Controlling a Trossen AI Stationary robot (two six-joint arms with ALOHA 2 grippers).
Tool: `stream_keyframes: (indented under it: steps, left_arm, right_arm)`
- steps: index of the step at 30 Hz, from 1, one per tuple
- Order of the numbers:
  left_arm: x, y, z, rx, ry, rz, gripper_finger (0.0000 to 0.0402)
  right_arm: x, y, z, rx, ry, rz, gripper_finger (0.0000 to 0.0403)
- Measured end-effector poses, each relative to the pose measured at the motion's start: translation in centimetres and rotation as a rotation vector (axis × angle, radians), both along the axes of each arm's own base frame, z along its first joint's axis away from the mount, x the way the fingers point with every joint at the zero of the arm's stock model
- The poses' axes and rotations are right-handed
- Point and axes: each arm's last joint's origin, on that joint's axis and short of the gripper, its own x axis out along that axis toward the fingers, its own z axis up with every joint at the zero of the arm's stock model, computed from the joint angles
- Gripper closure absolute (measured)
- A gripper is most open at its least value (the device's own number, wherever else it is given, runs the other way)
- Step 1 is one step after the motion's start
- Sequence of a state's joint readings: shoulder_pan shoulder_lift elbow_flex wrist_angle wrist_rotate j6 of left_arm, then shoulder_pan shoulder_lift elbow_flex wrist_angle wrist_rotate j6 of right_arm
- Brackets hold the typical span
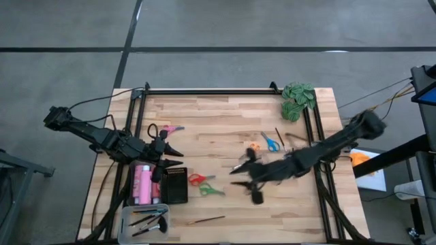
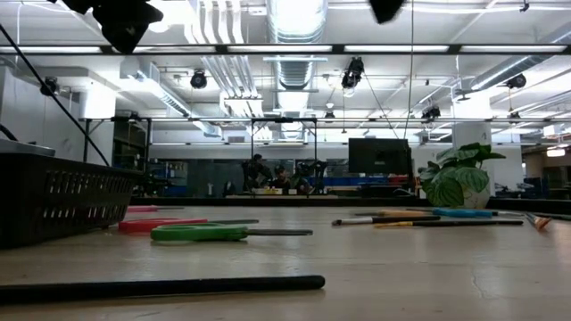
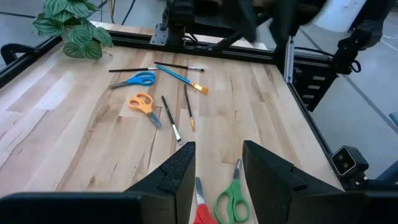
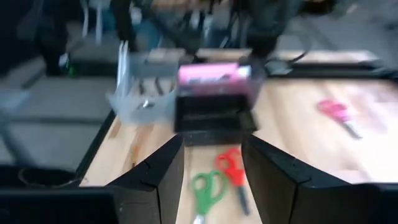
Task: Pick & Place Paint Supplies
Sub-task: Put the gold paint brush into the transparent bin
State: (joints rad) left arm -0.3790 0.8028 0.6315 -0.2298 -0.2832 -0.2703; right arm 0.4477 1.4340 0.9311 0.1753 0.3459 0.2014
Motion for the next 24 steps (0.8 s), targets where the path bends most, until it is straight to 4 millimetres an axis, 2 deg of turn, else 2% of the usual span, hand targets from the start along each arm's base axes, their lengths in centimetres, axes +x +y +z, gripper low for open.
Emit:
stream_keyframes:
  steps: [6, 12, 18, 24]
  left_arm:
    - [0.0, 0.0, -0.1, -0.001, -0.001, 0.001, 0.0268]
    - [0.1, 0.0, -1.2, -0.003, -0.017, -0.001, 0.0268]
    - [0.1, 0.0, -2.1, -0.005, -0.023, -0.001, 0.0268]
    - [0.2, -0.1, -2.0, -0.005, -0.039, -0.004, 0.0268]
  right_arm:
    - [-6.2, -3.0, -1.4, 0.041, -0.304, -0.048, 0.0243]
    - [-11.0, -5.4, -4.3, 0.086, -0.512, -0.058, 0.0243]
    - [-13.9, -6.8, -5.9, 0.101, -0.596, -0.063, 0.0243]
    - [-14.7, -7.1, -5.9, 0.118, -0.626, -0.063, 0.0243]
